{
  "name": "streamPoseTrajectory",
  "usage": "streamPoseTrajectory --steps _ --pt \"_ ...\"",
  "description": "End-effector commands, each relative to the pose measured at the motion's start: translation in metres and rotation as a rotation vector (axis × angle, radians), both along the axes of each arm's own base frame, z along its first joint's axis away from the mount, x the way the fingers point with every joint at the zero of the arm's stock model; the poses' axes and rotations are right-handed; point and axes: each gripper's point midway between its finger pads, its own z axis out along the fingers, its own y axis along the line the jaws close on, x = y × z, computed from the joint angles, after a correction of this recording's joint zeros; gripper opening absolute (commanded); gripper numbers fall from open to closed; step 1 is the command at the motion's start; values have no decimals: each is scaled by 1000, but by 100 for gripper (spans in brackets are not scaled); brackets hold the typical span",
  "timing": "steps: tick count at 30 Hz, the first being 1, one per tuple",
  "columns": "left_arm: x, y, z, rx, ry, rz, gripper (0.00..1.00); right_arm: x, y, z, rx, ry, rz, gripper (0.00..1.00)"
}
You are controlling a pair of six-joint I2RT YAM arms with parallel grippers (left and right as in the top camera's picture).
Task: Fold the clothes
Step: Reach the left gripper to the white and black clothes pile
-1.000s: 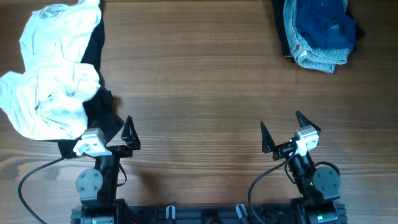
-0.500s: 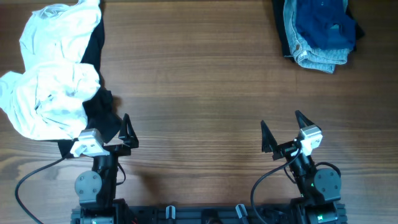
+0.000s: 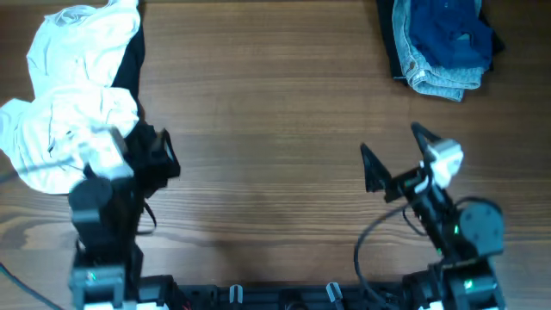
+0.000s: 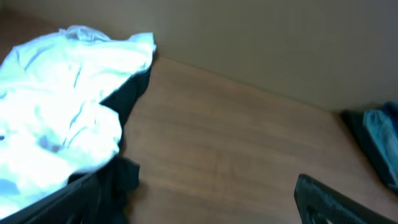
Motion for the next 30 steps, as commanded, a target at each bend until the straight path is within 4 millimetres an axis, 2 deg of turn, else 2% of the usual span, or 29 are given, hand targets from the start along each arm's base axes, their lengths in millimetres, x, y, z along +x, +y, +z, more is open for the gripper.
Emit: streamPoseTrajectory --steps 1,8,11,14,18,21,24,27,30 --pt "18 3 33 15 79 3 100 21 17 18 5 86 74 100" --pt "43 4 60 64 258 -36 100 78 34 -1 -103 378 124 100" --pt "54 -5 62 44 316 -90 100 102 42 -18 -114 544 152 100" --pt "65 -10 57 21 331 -123 100 120 53 -33 -106 640 195 100" --pt "77 -8 40 69 375 -150 100 138 72 -54 -70 671 291 100" --pt "85 3 19 153 442 -137 100 141 79 -72 -23 738 323 100" --pt "89 25 -9 214 553 -41 100 144 80 -89 13 804 310 100" --pt "88 45 -49 277 712 31 100 143 82 -102 12 845 313 100" --pt "88 52 -80 283 818 56 100 142 81 -105 12 859 311 100"
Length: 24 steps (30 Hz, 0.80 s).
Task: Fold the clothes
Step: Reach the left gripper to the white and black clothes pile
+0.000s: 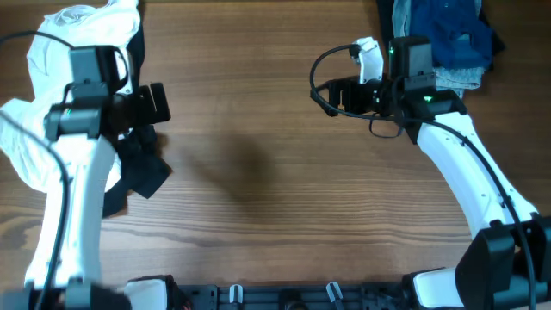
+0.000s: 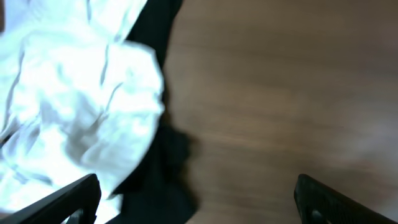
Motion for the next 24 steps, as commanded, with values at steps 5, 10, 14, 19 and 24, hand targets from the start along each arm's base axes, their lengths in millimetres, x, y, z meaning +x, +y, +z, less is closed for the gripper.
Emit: streamPoseTrajectory --steps 5,10,14,19,24 --pt "3 29 -69 58 206 158 100 0 8 3 35 17 18 100" --pt "0 50 -90 22 240 302 100 -1 8 3 34 22 17 100" --pt "-3 69 -85 22 217 379 100 -1 8 3 34 22 18 100" --pt "-16 85 -84 65 252 406 99 0 7 2 28 21 12 100" --pt "-21 83 -85 86 292 343 95 0 7 2 29 20 12 100"
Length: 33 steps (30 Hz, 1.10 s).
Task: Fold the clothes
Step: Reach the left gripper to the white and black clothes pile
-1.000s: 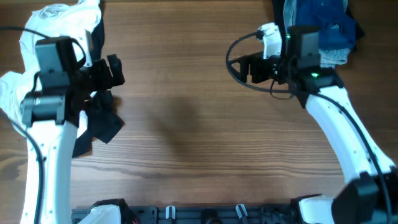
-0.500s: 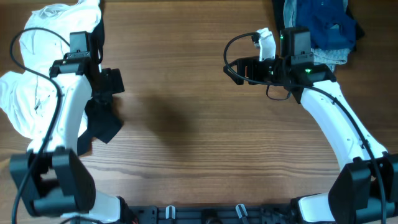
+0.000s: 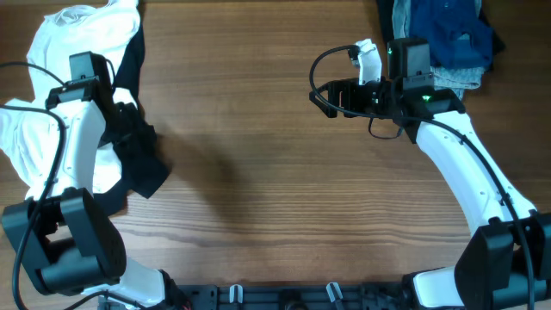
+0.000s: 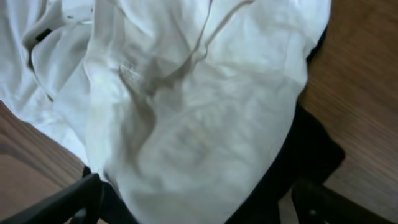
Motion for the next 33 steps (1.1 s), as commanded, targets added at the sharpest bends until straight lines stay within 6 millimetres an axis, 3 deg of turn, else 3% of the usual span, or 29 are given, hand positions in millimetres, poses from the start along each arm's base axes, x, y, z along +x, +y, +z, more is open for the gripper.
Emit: streamPoseTrajectory --steps 1,12,22,29,33 --pt "0 4 9 35 7 -49 94 3 5 5 17 -4 12 100" --pt "-1 3 6 32 13 -50 83 2 5 5 19 -1 10 100" --pt "-1 3 -11 21 60 -50 80 3 5 5 17 -2 9 100" --pt "-1 4 -12 21 62 -50 59 3 4 5 13 -3 4 100" --pt "-1 4 -12 21 62 -49 52 3 4 4 13 -2 5 99"
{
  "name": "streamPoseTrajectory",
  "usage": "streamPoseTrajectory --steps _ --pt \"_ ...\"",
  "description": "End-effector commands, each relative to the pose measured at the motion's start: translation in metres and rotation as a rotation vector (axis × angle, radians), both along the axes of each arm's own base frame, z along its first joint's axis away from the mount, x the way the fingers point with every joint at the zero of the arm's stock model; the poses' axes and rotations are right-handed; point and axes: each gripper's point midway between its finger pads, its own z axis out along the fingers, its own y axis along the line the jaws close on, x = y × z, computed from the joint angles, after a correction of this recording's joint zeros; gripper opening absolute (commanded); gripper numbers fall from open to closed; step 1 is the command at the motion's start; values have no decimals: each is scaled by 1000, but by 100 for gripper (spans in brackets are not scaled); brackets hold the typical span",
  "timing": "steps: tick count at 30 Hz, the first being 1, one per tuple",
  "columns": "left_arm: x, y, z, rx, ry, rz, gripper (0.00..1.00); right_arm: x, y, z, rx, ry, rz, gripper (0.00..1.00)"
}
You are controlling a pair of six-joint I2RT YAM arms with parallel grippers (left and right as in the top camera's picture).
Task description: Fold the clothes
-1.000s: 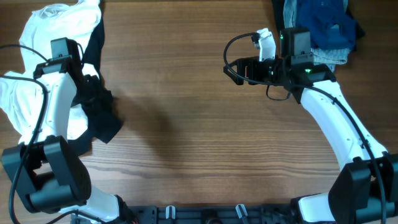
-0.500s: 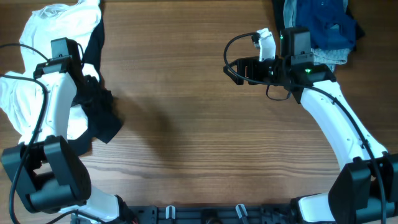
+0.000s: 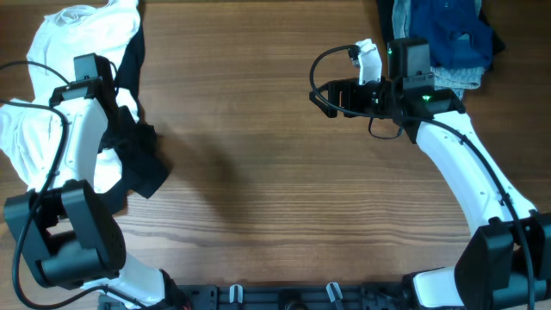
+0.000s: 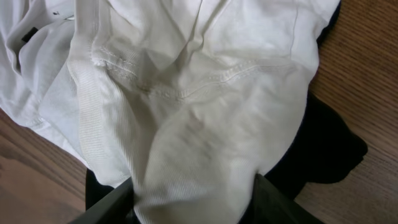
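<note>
A heap of white garments lies at the table's left edge, with a black garment under and beside it. My left gripper is down on the heap. In the left wrist view its jaws are pinched on a bulging fold of the ribbed white garment, and the black garment shows to the right. My right gripper hangs over bare wood at mid-right, open and holding nothing.
A pile of blue and denim clothes sits at the far right corner, just behind the right arm. The brown wooden table spreads between the two arms.
My left gripper's fingers have drawn in from wide apart onto a fold of the white garment, and the fabric bulges between them. The right arm has not moved.
Both arms first stood low at the table's front edge. Then the left was out over the edge of the white and black heap, and the right near the blue pile. The left was then open right above the white garment, and is now shut on it.
</note>
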Motion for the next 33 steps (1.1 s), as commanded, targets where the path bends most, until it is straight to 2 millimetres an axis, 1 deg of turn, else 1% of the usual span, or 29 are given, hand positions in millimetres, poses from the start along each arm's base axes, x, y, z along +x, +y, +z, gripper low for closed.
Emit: streamPoseTrajectory --steps 1,4,6,7,8,9,11,14,16,17,20,24,28,31,33 --pt "2 3 -1 13 4 2 49 3 4 5 11 -5 7 100" --pt "2 3 -1 13 3 2 41 3 4 5 11 -5 7 100" --pt "3 3 -1 14 0 1 33 3 4 5 11 -5 7 100" --pt "3 3 -1 15 -4 1 26 3 4 5 11 -6 7 100" --pt "4 3 0 15 -7 1 13 3 4 5 11 -6 8 100" --pt "5 3 0 16 -9 2 4 3 4 5 11 -5 7 100" --pt "7 4 1 18 -21 1 4 3 4 5 11 -6 7 100" --pt "11 5 14 24 -46 2 4 3 4 5 11 -7 8 99" --pt "17 6 31 30 -81 5 4 4 4 5 12 -8 8 99" --pt "22 7 49 39 -116 5 4 4 4 5 12 -10 7 99" --pt "34 10 93 59 -211 5 4 4 4 5 12 -8 7 100" --pt "43 12 151 90 -351 7 4 3 4 5 12 -7 8 99" --pt "44 8 198 99 -484 -1 4 4 4 5 12 -9 8 99" --pt "41 5 231 109 -584 -8 4 4 4 5 12 -9 7 99" --pt "36 4 249 118 -642 -10 4 4 4 5 12 -9 8 99"
